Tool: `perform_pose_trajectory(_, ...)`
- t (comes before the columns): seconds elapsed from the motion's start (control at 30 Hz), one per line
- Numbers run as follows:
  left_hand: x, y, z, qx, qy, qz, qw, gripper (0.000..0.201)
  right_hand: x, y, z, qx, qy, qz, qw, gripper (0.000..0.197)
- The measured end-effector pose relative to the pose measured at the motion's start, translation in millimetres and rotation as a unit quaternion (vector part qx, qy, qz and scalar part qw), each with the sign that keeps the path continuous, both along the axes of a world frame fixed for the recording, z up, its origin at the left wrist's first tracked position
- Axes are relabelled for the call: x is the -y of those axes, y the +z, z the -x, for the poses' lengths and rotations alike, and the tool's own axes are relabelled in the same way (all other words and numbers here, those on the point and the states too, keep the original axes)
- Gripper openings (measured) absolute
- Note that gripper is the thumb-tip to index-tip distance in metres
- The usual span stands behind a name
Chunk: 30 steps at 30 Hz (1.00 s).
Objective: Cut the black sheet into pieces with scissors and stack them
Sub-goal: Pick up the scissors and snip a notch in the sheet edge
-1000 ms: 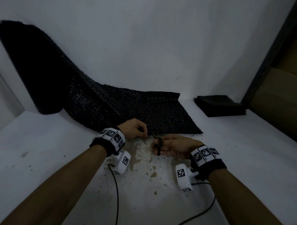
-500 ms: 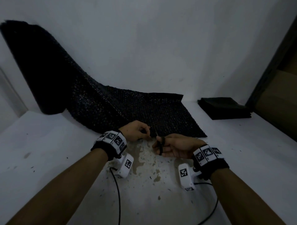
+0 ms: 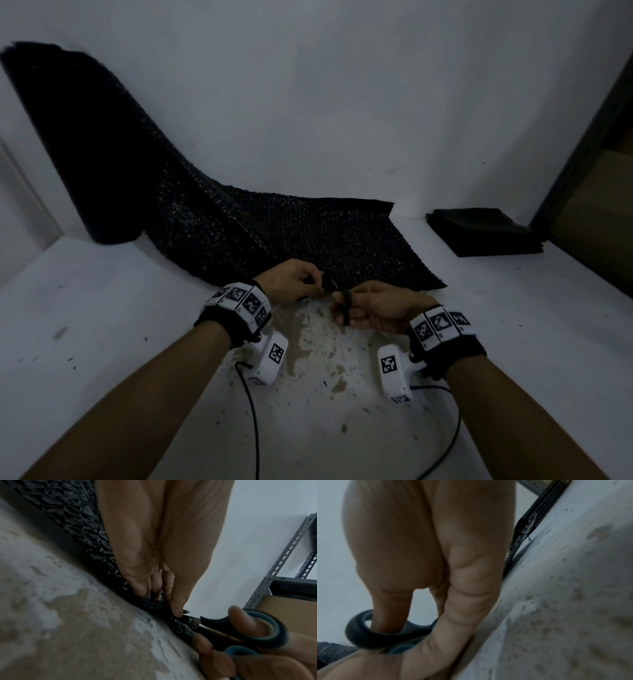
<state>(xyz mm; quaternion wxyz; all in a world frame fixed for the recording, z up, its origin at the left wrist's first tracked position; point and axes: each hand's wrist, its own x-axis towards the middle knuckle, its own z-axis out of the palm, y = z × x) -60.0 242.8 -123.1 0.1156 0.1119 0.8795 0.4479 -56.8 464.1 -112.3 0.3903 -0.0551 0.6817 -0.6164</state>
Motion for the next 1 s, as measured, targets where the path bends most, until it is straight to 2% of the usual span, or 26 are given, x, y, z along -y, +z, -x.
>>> perform_pose_trajectory(0.1, -0.3, 0.7, -0.5, 0.001, 0.002, -0.004, 1.000, 0.006, -0.9, -1.7, -2.2, -0.002, 0.000, -0.002, 1.000, 0.034)
perform_pose_trajectory(0.43, 0.6, 1.6, -6.6, 0.025, 0.021, -0.097, 0.995, 0.010, 0.5, 6.9, -5.8, 0.005, 0.023, -0.003, 1.000, 0.056)
perform_pose_trajectory(0.6, 0.1, 1.1, -9.2, 0.038, 0.031, -0.117, 0.992, 0.013, 5.4, 8.1, 1.7, 0.000, 0.004, -0.001, 1.000, 0.049)
perform_pose_trajectory(1.0, 3.8, -1.9, -12.6, 0.036, 0.039, -0.138, 0.989, 0.010, 11.4, 11.2, 17.8, -0.029, 0.010, -0.043, 0.999, 0.056)
